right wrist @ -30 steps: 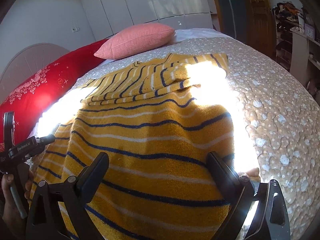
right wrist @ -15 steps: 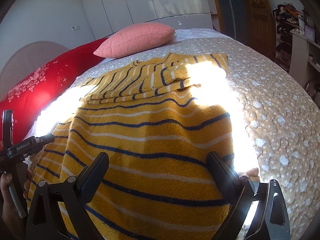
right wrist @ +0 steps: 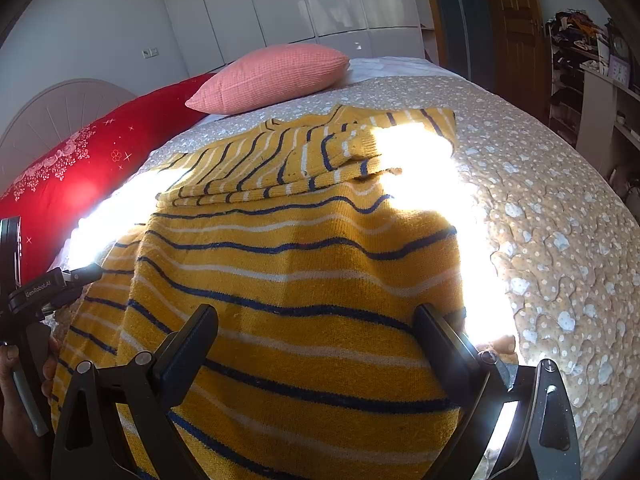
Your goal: Fold small clothes
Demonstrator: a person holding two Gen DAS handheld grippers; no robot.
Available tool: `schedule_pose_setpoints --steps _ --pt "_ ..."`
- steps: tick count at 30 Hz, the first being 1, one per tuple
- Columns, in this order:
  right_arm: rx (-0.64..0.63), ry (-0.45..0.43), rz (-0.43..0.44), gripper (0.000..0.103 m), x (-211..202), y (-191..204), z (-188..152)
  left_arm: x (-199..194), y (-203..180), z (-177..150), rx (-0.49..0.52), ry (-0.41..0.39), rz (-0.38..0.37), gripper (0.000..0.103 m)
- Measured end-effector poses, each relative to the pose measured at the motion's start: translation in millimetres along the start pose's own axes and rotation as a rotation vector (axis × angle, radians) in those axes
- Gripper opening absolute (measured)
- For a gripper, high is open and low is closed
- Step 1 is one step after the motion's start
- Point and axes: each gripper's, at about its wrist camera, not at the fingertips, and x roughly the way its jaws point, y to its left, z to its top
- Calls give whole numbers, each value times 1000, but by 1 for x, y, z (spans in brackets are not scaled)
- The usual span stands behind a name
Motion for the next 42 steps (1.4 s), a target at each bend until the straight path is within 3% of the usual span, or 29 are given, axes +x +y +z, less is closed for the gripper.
schedule_pose_setpoints --steps 42 --pt "42 -32 43 99 -5 -5 -2 1 1 1 0 -7 -2 103"
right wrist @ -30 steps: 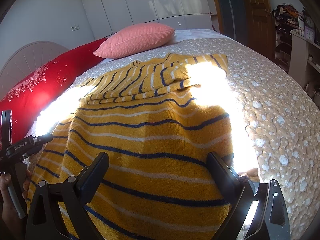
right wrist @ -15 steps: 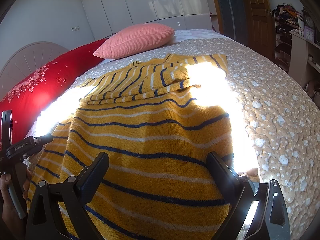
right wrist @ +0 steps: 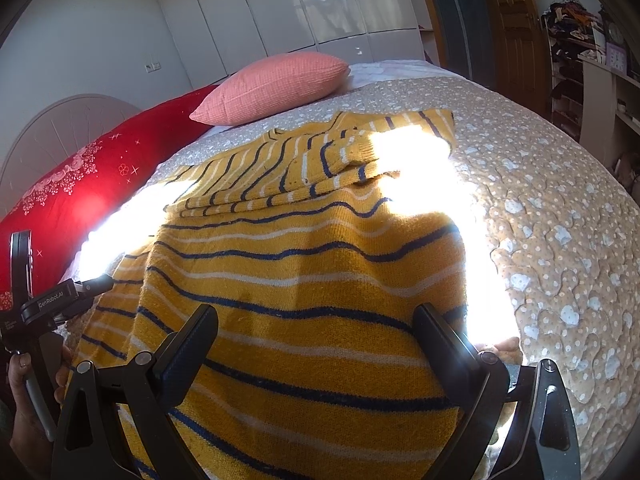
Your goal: Fold small clothes
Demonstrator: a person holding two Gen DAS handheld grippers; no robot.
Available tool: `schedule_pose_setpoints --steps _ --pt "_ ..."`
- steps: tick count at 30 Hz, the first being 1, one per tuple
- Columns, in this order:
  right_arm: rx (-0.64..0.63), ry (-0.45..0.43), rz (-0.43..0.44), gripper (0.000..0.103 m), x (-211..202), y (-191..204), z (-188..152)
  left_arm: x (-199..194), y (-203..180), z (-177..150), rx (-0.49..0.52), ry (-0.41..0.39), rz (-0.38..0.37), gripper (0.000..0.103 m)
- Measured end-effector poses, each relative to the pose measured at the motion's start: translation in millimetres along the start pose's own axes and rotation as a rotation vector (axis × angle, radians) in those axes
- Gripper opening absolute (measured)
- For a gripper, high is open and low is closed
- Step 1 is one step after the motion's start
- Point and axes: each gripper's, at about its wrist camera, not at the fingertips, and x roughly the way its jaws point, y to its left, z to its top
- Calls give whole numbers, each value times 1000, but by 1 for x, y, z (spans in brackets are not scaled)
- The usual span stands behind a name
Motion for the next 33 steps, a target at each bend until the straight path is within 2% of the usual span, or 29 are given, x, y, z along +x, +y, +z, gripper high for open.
schedule_pose_setpoints --steps 25,33 --pt "3 -1 2 99 0 1 0 -3 0 -2 -6 -7 -3 103" --pt "37 -20 47 99 -5 -7 -1 -5 3 -5 -9 -13 -7 103"
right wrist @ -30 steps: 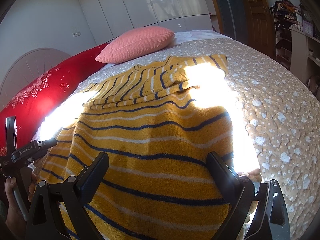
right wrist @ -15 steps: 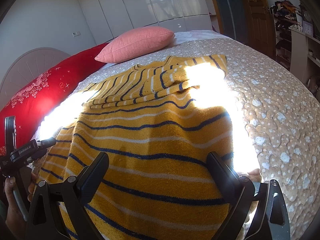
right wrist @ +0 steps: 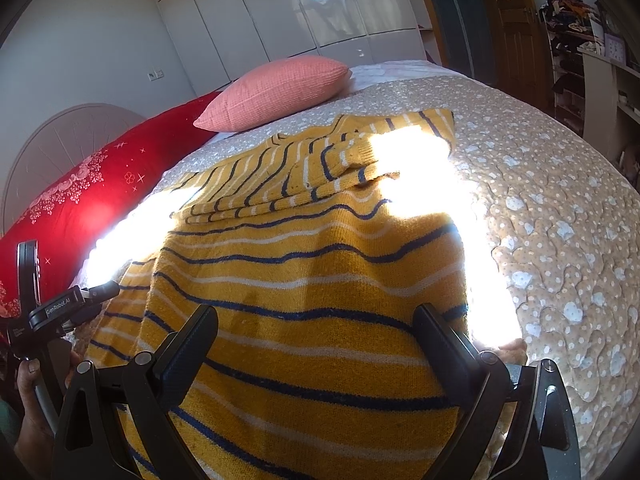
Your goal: Fold small clothes
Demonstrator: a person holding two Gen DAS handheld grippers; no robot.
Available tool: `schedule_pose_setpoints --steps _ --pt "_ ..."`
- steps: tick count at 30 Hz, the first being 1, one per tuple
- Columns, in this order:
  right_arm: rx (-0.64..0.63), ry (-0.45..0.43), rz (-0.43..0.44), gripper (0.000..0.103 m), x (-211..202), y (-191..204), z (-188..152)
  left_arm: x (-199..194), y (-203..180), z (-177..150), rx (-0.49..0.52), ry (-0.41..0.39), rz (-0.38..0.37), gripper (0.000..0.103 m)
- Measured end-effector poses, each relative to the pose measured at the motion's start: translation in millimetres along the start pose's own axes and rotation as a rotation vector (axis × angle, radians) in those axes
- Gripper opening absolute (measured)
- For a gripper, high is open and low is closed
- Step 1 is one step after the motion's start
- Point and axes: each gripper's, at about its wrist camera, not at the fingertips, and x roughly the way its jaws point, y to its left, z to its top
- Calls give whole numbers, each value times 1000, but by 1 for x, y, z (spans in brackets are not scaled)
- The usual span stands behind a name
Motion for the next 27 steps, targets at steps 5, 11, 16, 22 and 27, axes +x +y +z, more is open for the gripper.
schedule_pose_setpoints --steps 5,11,16,22,27 --pt "43 -19 56 99 -5 -8 -1 0 -2 -2 16 19 22 103" --pt "142 -39 -40 100 -29 -20 -10 -18 -30 -36 157 93 134 103" --pt "147 -52 -101 100 -75 -35 -37 -54 -30 -71 164 126 40 103" --pt "201 37 -12 99 -98 -50 -62 -74 -28 -82 102 183 -130 103" --pt "235 109 216 96 -86 -25 -69 -84 -41 -94 51 214 -262 96"
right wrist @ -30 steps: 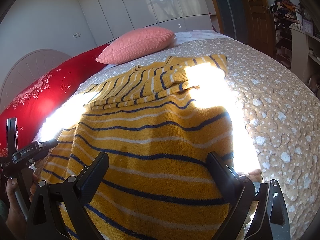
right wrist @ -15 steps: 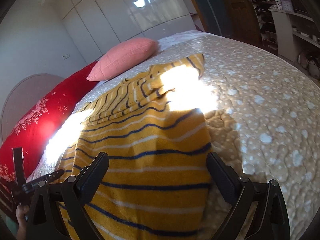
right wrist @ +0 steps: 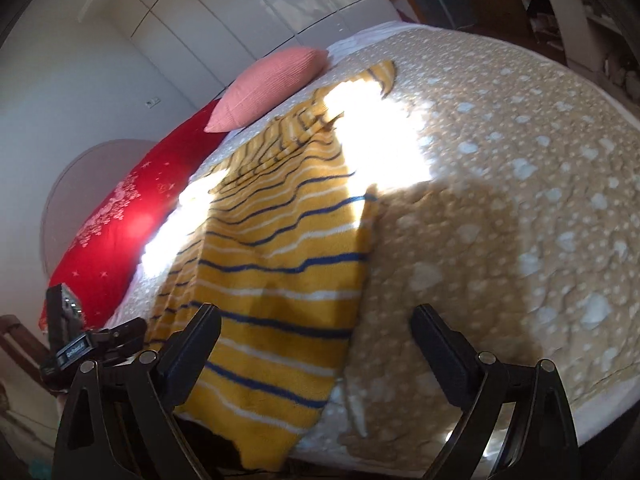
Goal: Fold small clothes
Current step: 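Grasp the sweater hem with the left tool while the right tool grasps it too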
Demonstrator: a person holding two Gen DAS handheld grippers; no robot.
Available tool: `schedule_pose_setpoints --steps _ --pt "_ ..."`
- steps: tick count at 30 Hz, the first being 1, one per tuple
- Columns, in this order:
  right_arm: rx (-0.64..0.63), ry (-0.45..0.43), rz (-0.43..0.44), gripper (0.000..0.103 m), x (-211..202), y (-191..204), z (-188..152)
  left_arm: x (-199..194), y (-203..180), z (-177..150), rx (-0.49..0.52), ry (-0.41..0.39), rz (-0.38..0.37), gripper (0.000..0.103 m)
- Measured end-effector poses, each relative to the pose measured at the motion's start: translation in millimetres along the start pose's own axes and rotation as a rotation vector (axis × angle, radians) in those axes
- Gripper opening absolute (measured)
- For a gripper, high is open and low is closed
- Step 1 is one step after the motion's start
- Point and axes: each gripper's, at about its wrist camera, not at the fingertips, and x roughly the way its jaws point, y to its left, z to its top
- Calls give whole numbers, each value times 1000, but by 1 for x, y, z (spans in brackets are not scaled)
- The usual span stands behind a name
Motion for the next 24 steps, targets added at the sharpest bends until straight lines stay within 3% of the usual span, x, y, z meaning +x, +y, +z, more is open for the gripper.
schedule_pose_setpoints --steps 2,5,6,7,8,9,11,12,17,19,24 --pt "29 29 73 93 13 7 -5 1 -6 -4 9 13 -19 94" --pt "32 30 72 93 23 17 -9 2 -13 -7 42 13 13 89" --pt "20 31 56 90 25 20 -10 3 -15 -8 54 12 50 76" --pt "10 33 33 87 26 23 -11 3 -15 -8 59 13 96 51" --pt "3 44 5 71 27 23 -11 2 -14 -6 55 12 145 33" --pt "-5 57 -30 44 28 23 -11 0 -8 -4 33 20 133 18" --pt "28 82 2 21 27 14 -8 -7 6 0 -63 22 32 15" --pt "59 87 37 17 23 8 -8 -12 8 1 -83 14 23 14" --pt "69 81 125 11 -9 12 -10 -49 -17 -15 1 -53 55 13" --pt "40 59 153 8 -25 23 -13 -63 -28 -29 49 -67 62 3" --pt "-64 48 41 11 -25 37 -21 -63 -33 -50 142 -41 145 2"
